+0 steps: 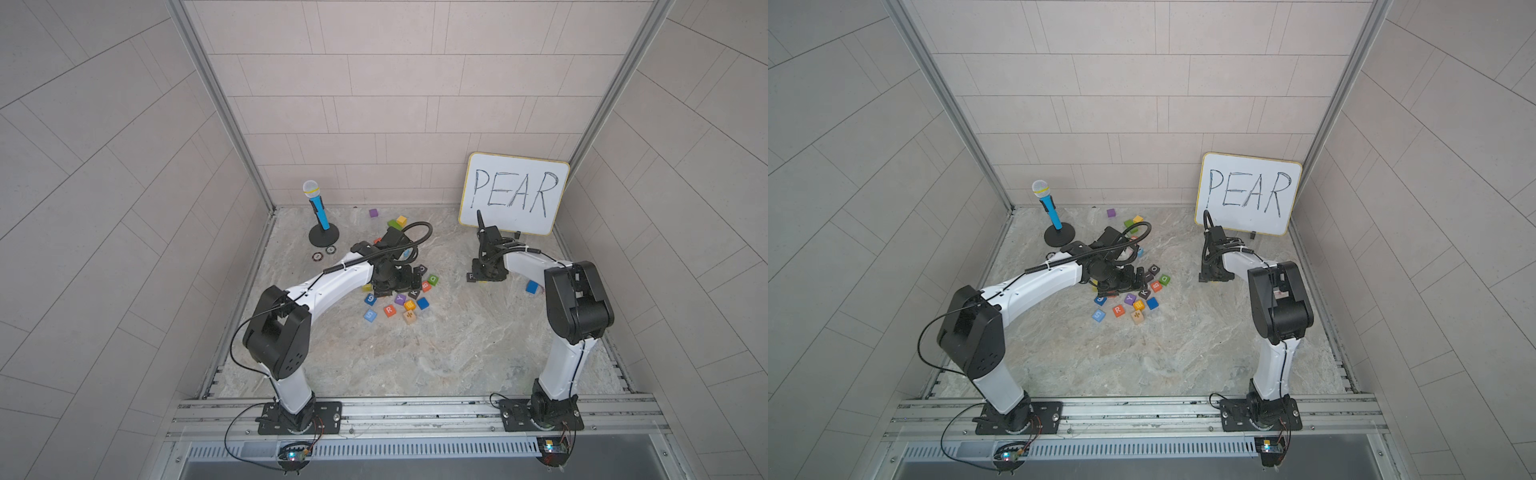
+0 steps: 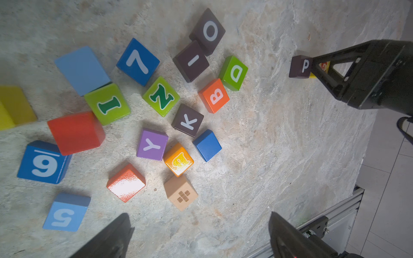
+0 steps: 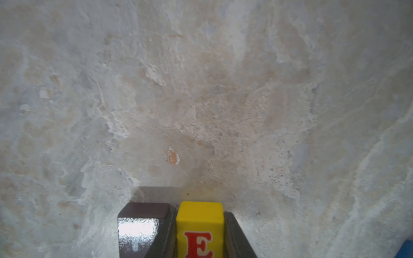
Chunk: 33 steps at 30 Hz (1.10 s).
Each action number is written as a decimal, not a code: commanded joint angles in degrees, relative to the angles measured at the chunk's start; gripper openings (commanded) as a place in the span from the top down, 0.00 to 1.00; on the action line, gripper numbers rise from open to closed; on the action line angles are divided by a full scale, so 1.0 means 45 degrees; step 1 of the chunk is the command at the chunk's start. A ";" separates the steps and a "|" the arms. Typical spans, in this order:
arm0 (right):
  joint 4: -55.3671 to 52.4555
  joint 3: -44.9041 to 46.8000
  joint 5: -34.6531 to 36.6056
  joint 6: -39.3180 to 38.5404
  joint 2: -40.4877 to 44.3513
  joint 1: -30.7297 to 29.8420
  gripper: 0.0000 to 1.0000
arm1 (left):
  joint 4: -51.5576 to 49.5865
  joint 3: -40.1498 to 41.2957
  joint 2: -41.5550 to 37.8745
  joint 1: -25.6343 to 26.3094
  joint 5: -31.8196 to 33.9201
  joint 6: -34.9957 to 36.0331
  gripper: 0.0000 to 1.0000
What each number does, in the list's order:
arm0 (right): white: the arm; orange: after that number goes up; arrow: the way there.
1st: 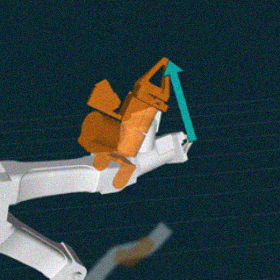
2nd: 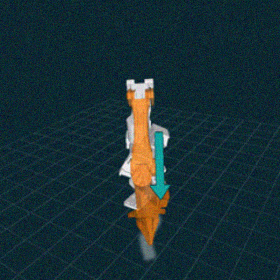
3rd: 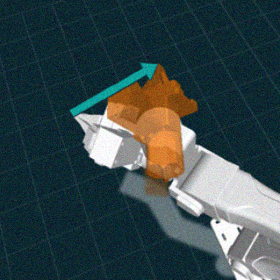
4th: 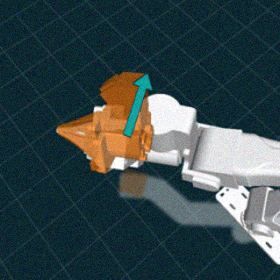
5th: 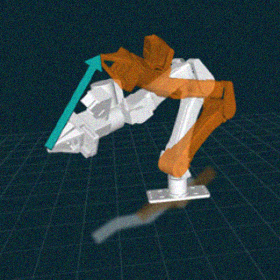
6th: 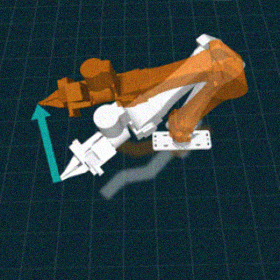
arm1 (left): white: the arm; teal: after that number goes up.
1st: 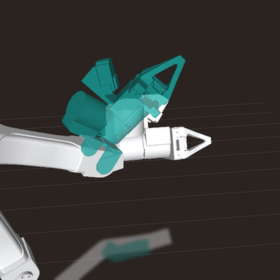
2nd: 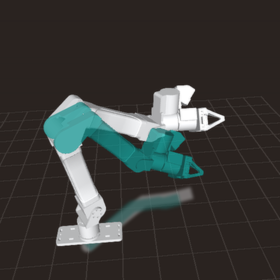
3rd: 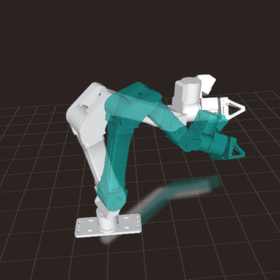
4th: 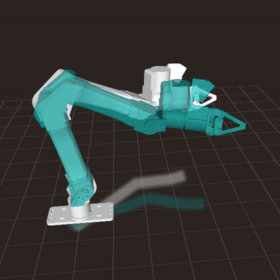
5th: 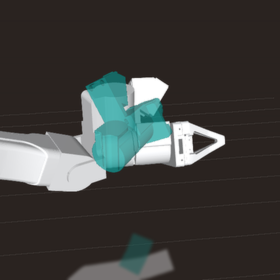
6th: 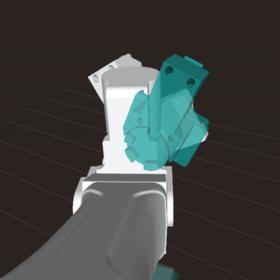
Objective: Spell the uppercase word “pear” with letter blocks
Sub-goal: Adjust the letter block at the center of the board, then place the letter block at the center of the board.
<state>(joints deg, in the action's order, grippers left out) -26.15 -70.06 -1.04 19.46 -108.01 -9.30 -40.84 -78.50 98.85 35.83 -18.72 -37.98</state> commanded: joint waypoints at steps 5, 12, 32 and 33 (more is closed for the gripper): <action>-0.0143 0.0251 -0.0232 -0.0469 0.0129 0.0456 0.84 | -0.0104 -0.0094 0.0039 0.0097 0.0018 -0.0008 0.00; 0.0206 0.0805 -0.0951 -0.0712 0.0329 0.0777 0.83 | -0.0026 -0.0073 -0.0001 0.0142 -0.0034 -0.0006 0.00; -0.0062 0.0906 -0.0726 -0.0419 0.0426 0.0901 0.79 | 0.0091 0.0022 -0.0138 0.0223 0.0044 -0.0154 0.00; -0.0059 0.0911 -0.0726 -0.0400 0.0437 0.0904 0.78 | 0.0091 0.0037 -0.0165 0.0233 0.0039 -0.0171 0.00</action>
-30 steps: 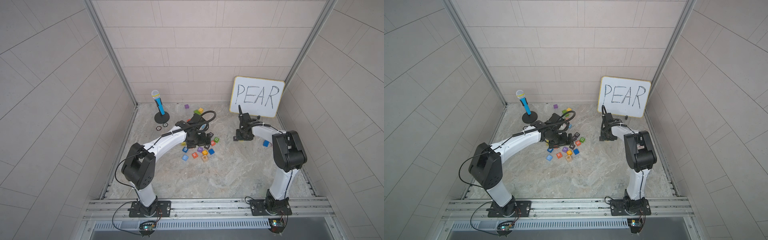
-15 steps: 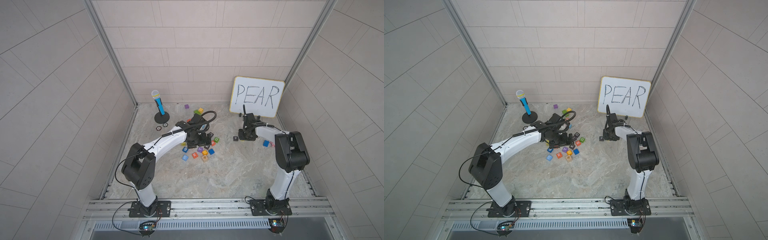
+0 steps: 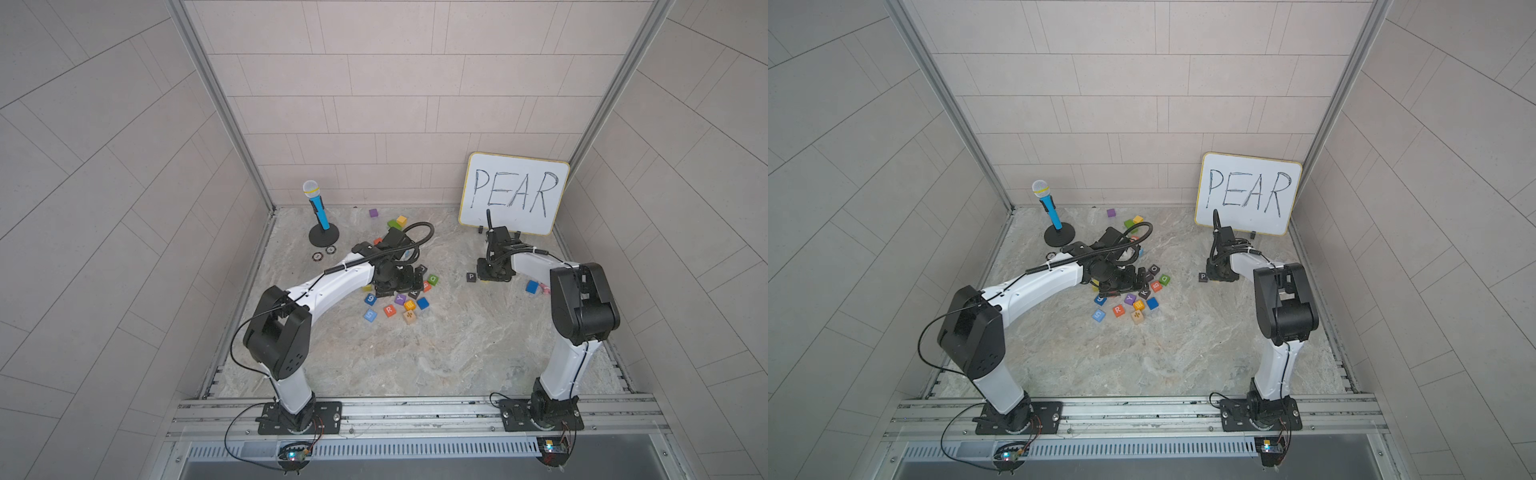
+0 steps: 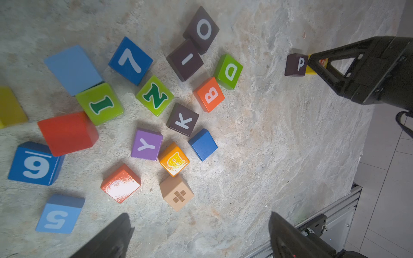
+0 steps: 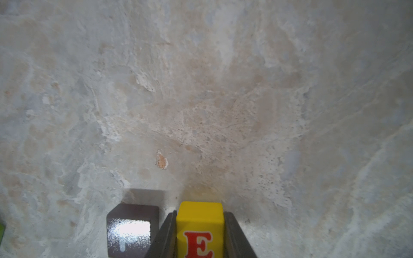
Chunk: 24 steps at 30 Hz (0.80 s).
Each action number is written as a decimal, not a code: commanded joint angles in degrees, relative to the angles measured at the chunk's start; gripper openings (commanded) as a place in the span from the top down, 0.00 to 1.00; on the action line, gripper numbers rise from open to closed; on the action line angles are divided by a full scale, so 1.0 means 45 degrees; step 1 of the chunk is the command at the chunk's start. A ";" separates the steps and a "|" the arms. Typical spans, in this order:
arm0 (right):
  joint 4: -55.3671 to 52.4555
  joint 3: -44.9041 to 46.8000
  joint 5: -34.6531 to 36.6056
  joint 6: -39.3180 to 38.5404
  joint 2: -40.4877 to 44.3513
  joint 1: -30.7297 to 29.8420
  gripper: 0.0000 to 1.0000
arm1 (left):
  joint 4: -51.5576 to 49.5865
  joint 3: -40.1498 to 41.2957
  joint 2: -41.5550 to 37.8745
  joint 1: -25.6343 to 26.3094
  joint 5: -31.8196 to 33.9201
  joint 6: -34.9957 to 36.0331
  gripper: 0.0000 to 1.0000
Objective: Spell the uppercase word “pear” with letter blocks
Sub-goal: Place the letter block at the center of the board.
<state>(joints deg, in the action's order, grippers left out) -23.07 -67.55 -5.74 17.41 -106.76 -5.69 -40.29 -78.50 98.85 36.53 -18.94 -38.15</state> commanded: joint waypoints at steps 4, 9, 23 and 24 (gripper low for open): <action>-0.0772 0.0345 0.0396 0.0131 0.0225 0.0104 0.77 | -0.0030 0.0080 -0.0221 0.0084 0.0136 -0.0155 0.00; -0.0704 0.0420 0.0411 0.0174 0.0234 0.0096 0.72 | -0.0008 0.0139 -0.0287 0.0073 0.0153 -0.0174 0.00; -0.0630 0.0481 0.0425 0.0309 0.0224 0.0096 0.53 | -0.0008 0.0180 -0.0409 0.0099 0.0195 -0.0213 0.00; -0.0635 0.0462 0.0416 0.0330 0.0228 0.0110 0.53 | -0.0011 0.0183 -0.0409 0.0104 0.0224 -0.0213 0.00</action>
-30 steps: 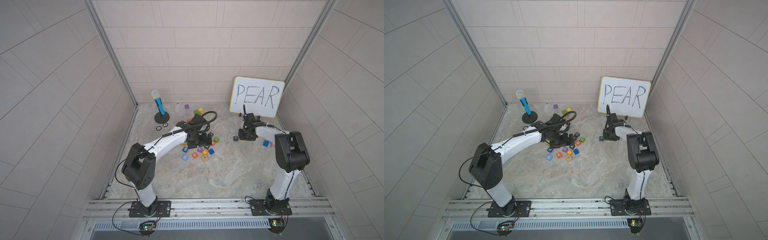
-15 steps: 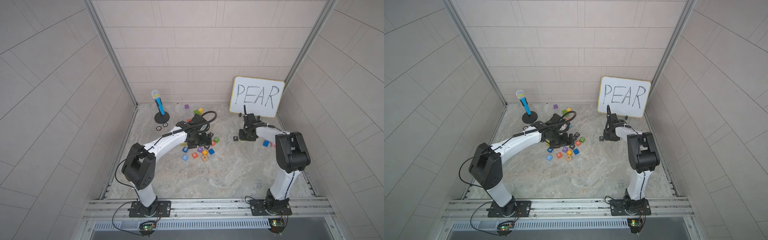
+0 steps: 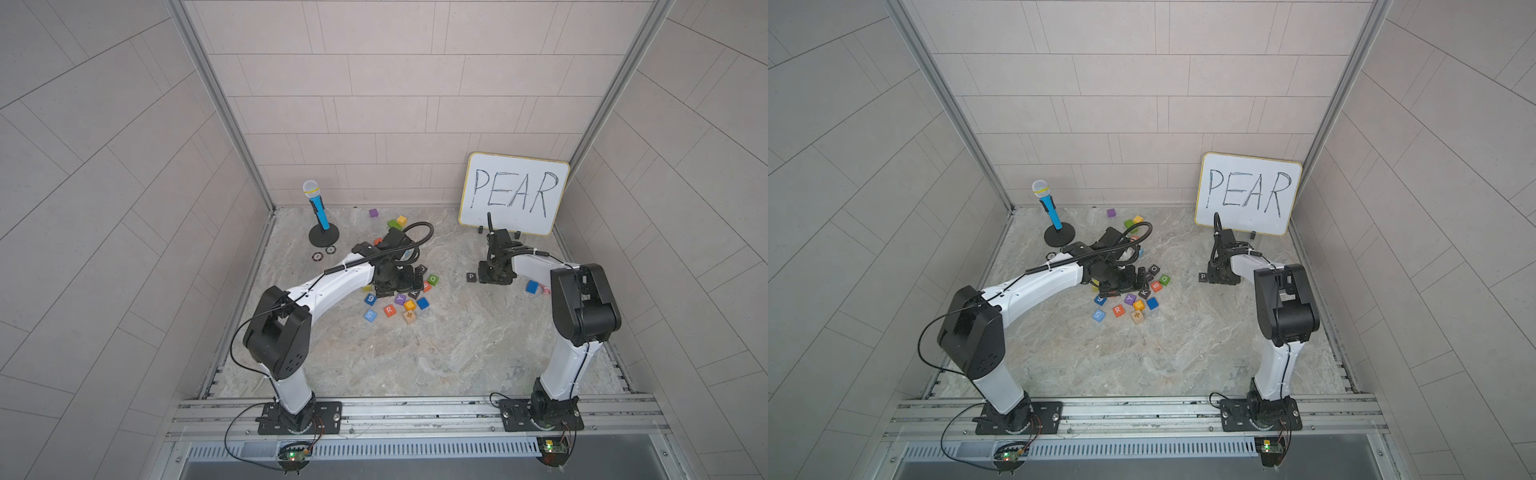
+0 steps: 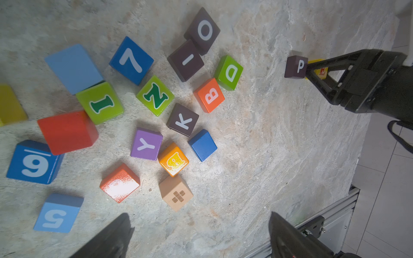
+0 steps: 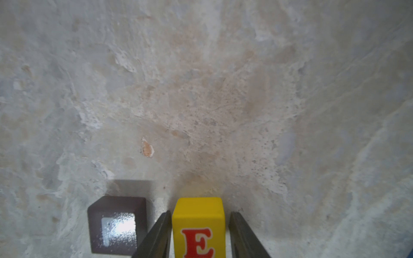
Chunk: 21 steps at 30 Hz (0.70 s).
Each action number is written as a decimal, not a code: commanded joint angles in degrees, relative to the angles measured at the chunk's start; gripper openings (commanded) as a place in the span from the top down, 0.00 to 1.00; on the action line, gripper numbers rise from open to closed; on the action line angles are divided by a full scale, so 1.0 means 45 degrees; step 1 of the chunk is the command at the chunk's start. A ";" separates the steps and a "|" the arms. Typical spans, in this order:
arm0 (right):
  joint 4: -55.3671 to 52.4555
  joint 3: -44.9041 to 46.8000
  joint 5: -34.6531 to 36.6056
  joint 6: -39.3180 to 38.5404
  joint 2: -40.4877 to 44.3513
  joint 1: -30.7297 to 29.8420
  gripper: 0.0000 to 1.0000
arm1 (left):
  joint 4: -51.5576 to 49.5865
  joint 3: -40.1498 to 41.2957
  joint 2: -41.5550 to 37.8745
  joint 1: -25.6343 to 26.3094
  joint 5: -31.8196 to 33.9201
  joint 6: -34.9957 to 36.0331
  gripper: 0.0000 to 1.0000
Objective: Spell the uppercase word “pear” with letter blocks
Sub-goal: Place the letter block at the center of the board.
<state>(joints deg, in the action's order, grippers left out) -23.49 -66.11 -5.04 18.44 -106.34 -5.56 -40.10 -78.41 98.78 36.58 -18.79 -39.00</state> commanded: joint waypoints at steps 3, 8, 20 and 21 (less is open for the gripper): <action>-0.0555 0.0118 0.0259 0.0122 0.0221 0.0067 0.52 | -0.0054 0.0176 -0.0406 0.0114 0.0181 -0.0025 0.00; -0.0898 -0.0062 0.0338 0.0132 0.0685 0.0075 0.50 | -0.0051 0.0216 -0.0414 0.0111 0.0210 -0.0003 0.00; -0.1663 -0.0267 0.0460 0.0167 0.2095 0.0080 0.46 | -0.0487 -0.0295 -0.0404 0.0060 0.0468 0.0304 0.00; -0.1709 -0.0211 0.0395 0.0133 0.2344 0.0074 0.45 | -0.0558 -0.0300 -0.0455 0.0021 0.0559 0.0423 0.00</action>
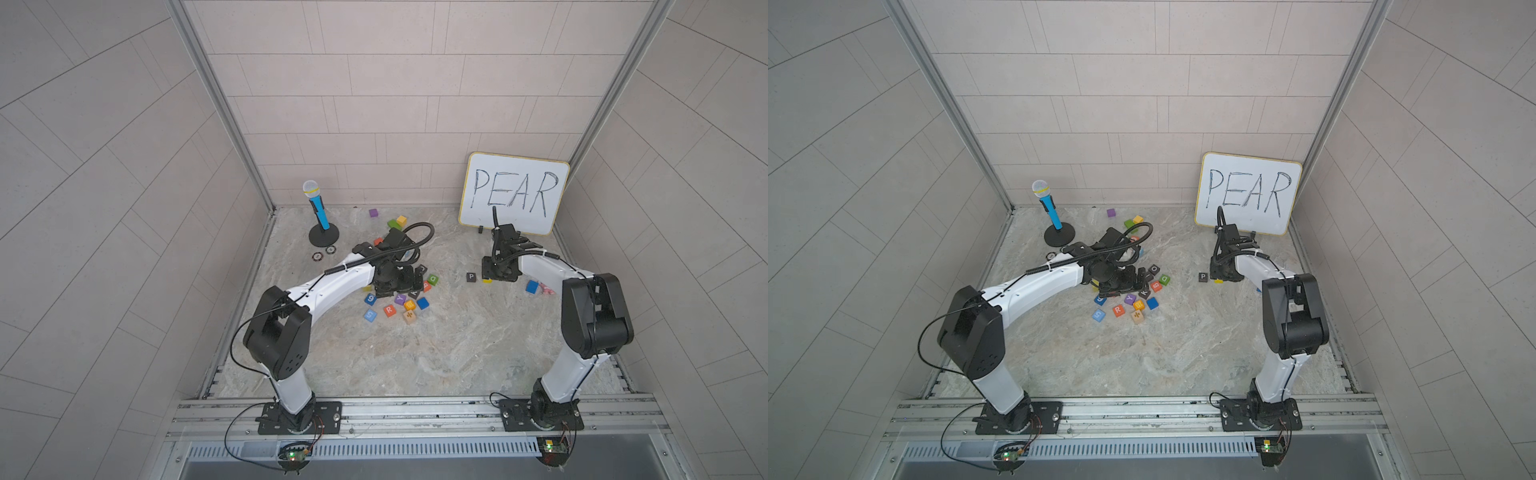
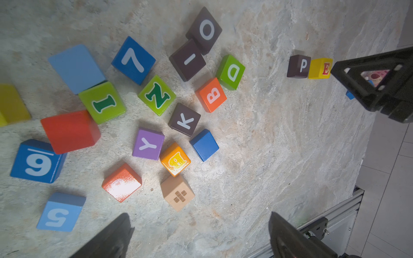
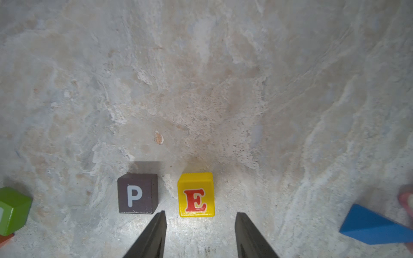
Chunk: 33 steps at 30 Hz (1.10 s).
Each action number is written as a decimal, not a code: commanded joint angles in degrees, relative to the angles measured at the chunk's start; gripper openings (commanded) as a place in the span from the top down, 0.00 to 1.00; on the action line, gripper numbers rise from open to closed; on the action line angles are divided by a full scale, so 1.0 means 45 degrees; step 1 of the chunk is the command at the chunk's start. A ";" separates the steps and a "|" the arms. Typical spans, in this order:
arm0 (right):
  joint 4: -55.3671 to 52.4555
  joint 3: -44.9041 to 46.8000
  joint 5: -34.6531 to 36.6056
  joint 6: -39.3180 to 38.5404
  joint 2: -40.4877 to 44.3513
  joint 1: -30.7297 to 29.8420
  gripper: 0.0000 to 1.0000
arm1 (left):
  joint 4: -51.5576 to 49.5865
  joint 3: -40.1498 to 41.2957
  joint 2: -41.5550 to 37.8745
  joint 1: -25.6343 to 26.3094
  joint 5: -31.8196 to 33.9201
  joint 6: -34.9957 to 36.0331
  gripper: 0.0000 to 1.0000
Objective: Spell the uppercase word “pear” with letter blocks
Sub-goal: Place the letter block at the center of the board, then pick up the letter block from the center of the board.
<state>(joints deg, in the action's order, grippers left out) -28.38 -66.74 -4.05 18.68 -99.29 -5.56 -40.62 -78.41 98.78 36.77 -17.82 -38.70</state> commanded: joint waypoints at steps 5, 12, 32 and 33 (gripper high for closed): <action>-0.0553 0.0643 -0.0416 -0.0081 0.2176 -0.0172 0.38 | -0.0748 -0.0271 -0.0548 -0.0477 0.0395 0.0750 0.00; -0.0235 0.1512 -0.0447 -0.0284 0.3356 -0.1602 0.22 | -0.1383 -0.0613 -0.0366 -0.0905 0.0816 0.1498 0.00; 0.0752 -0.1062 -0.0873 -0.1393 0.0712 -0.4303 0.04 | -0.2633 -0.1817 0.0608 -0.2793 0.0724 0.2852 0.00; 0.0944 -0.1442 -0.0800 -0.1905 0.0297 -0.4403 0.05 | -0.2653 -0.1917 0.0727 -0.2871 0.0644 0.2876 0.00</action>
<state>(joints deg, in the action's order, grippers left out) -26.65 -69.76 -7.29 15.14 -95.13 -24.14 -50.68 -85.03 100.66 24.49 -14.81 -27.38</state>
